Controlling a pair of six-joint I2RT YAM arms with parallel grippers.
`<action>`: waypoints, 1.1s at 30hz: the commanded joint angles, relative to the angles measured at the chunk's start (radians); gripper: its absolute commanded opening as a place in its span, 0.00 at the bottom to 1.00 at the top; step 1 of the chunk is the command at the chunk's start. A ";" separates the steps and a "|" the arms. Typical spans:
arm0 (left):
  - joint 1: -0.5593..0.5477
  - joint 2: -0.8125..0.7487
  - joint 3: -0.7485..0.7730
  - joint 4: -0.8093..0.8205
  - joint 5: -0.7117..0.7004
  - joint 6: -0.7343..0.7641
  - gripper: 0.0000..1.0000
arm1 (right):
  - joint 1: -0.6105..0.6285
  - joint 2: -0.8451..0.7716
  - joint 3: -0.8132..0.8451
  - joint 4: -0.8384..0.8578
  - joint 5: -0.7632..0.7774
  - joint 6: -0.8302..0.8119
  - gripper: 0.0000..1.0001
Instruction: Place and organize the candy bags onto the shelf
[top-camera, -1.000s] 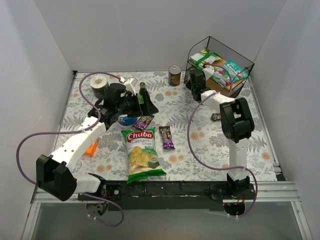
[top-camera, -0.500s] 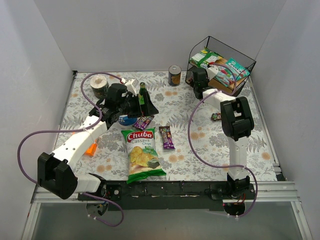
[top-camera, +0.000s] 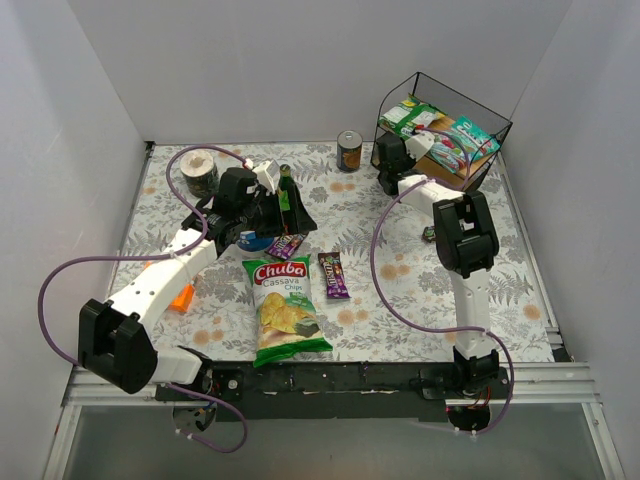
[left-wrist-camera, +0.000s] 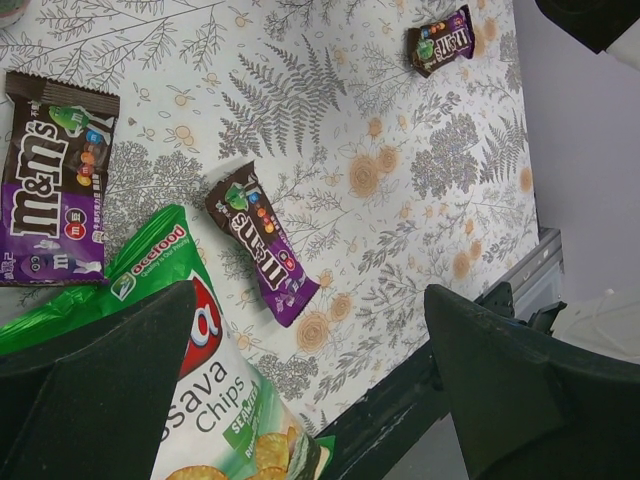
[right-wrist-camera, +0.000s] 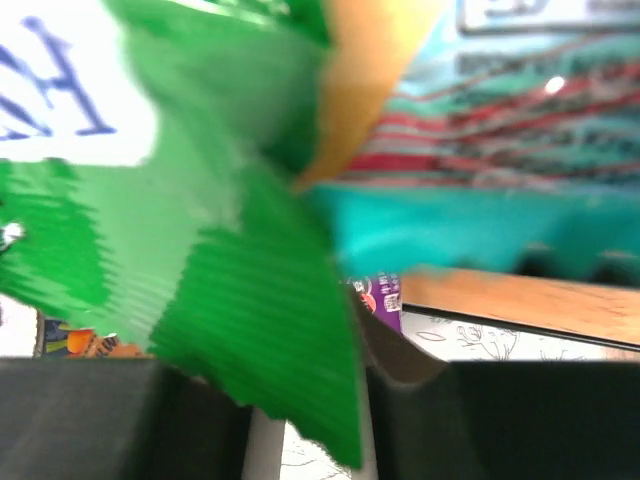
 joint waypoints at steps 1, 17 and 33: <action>0.001 -0.017 0.025 -0.013 -0.016 0.018 0.98 | 0.010 0.005 0.056 -0.017 0.091 -0.011 0.36; 0.001 -0.035 -0.001 0.018 -0.015 0.006 0.98 | 0.100 -0.219 -0.206 0.092 0.088 -0.208 0.42; 0.001 -0.094 0.005 0.002 -0.024 0.002 0.98 | 0.122 -0.211 -0.198 0.205 0.088 -1.387 0.58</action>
